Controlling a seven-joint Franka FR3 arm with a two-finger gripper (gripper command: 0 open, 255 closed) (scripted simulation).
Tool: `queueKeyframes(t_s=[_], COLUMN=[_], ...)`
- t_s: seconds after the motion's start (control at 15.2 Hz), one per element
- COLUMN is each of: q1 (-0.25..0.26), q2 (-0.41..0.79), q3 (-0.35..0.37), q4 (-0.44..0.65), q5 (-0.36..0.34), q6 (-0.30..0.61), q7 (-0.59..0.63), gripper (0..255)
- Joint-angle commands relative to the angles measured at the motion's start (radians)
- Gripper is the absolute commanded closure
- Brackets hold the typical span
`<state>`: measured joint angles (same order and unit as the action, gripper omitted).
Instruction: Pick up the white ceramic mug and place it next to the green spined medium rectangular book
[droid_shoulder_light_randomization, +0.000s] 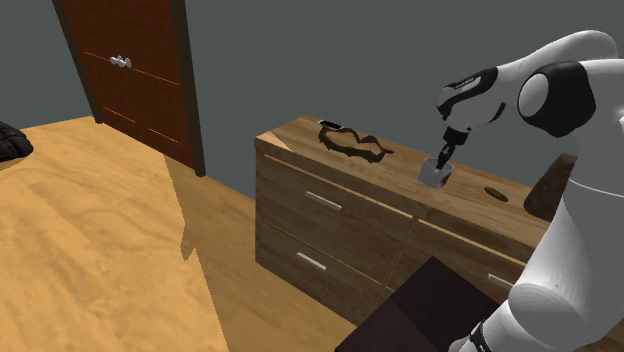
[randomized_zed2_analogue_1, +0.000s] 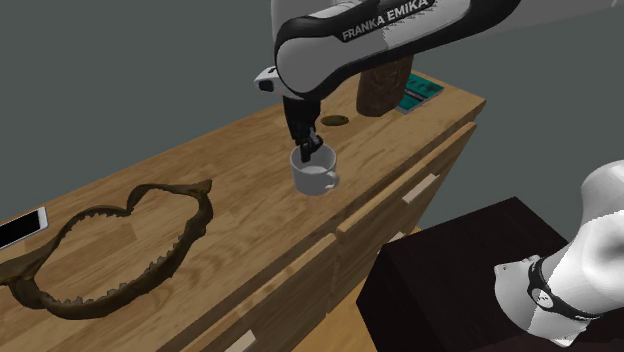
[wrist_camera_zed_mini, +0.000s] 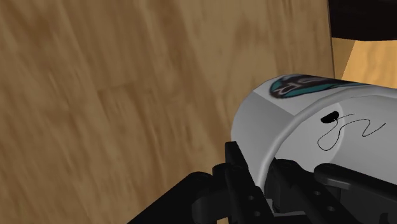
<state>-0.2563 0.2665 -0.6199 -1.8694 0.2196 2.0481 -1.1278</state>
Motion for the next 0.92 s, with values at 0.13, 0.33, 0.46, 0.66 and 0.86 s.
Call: queueKeyframes(t_s=[0.13, 0.33, 0.46, 0.66, 0.86], q1=[0.004, 0.006, 0.008, 0.009, 0.009], q2=[-0.023, -0.037, -0.045, -0.056, -0.064], q3=[-0.006, -0.010, -0.012, -0.014, -0.016], q4=[0.030, 0.055, 0.073, 0.101, 0.132], q5=[-0.018, -0.030, -0.036, -0.045, -0.052], q6=[-0.048, -0.083, -0.108, -0.144, -0.182], q7=[0.013, 0.022, 0.027, 0.034, 0.040], gripper=[255, 255, 255, 255, 255])
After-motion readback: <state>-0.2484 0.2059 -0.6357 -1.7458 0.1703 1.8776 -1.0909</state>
